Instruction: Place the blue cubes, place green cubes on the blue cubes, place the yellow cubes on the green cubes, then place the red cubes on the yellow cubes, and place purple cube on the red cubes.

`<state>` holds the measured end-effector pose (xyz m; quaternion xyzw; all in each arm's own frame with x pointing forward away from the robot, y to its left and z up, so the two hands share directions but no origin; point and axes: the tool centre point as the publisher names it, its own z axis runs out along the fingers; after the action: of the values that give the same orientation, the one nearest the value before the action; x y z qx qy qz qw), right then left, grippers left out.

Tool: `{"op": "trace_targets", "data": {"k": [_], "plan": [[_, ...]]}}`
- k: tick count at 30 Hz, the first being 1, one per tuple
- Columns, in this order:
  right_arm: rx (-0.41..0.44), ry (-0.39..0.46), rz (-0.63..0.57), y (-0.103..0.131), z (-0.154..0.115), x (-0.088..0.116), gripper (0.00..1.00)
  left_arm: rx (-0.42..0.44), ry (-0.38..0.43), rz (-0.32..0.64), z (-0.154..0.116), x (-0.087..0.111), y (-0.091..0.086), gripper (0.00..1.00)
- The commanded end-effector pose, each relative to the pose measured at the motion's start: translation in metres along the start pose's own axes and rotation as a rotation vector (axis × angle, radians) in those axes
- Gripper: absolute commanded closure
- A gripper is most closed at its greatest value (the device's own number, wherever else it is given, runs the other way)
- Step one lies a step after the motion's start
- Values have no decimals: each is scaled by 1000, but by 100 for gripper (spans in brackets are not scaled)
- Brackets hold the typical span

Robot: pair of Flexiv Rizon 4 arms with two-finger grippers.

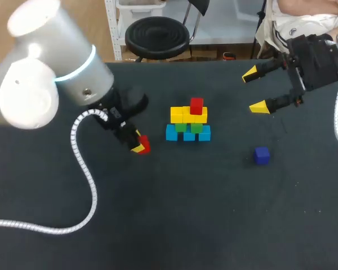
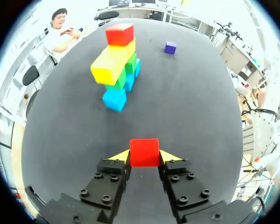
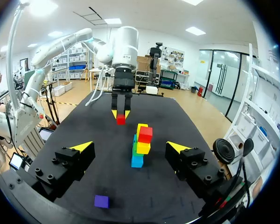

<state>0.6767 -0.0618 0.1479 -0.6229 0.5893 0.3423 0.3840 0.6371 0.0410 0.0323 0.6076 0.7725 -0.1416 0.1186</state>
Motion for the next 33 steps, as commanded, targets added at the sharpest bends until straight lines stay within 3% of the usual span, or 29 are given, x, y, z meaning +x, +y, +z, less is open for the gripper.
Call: {"op": "trace_targets", "data": {"k": [1, 9, 33], "plan": [[0, -1, -1, 0, 0, 0, 0, -22, 23, 11, -12, -9, -3, 100], [0, -1, -1, 0, 0, 0, 0, -48, 30, 69, -27, -25, -9, 100], [0, -1, -1, 0, 0, 0, 0, -48, 30, 69, -27, -25, -9, 100]]}}
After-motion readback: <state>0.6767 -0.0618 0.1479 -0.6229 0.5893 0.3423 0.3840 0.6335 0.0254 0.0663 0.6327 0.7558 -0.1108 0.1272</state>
